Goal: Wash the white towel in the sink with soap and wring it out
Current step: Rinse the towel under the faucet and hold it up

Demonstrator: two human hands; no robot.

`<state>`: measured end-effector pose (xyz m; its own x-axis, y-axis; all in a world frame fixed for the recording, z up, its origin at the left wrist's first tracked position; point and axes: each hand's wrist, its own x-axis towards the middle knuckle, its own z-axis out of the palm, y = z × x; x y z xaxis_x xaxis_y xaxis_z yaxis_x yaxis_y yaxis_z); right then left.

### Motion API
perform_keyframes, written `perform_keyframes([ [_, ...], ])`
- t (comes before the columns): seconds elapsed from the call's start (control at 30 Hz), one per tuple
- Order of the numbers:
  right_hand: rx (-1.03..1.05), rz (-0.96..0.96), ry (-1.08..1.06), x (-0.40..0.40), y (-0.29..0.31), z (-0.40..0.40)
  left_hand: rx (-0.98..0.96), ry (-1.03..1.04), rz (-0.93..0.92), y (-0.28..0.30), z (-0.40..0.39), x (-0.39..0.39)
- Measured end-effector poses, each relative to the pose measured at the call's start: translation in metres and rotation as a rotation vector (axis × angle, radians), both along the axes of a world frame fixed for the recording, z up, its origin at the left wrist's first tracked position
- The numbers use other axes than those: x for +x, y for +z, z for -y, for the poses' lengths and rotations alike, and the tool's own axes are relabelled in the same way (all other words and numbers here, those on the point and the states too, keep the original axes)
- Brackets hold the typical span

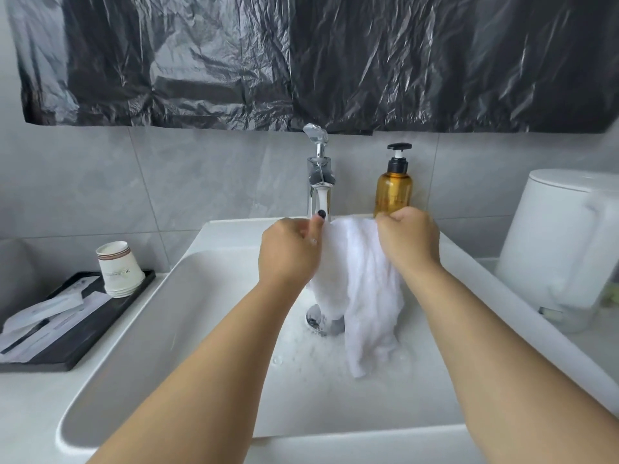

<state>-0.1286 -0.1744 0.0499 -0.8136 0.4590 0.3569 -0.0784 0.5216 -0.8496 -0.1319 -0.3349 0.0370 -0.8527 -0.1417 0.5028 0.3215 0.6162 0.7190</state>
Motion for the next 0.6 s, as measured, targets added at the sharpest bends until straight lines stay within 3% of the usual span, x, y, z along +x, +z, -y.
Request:
perform_keyframes([
  [0.1, 0.154, 0.126, 0.099, -0.005, -0.01, 0.008, 0.021, -0.018, 0.068, -0.002, 0.004, -0.007],
  [0.2, 0.096, 0.315, 0.43, -0.006, -0.016, 0.021, 0.336, -0.127, 0.254, -0.004, 0.006, -0.011],
  [0.27, 0.18, 0.393, 0.517, -0.006, -0.02, 0.022, 0.472, -0.14, 0.304, -0.006, 0.008, -0.014],
  [0.47, 0.043, 0.27, 0.172, -0.014, -0.01, -0.002, 0.723, -0.116, 0.356, -0.003, 0.01, -0.013],
  [0.6, 0.032, 0.319, 0.014, -0.019, -0.01, -0.019, 0.847, -0.164, 0.393, 0.001, 0.008, -0.012],
])
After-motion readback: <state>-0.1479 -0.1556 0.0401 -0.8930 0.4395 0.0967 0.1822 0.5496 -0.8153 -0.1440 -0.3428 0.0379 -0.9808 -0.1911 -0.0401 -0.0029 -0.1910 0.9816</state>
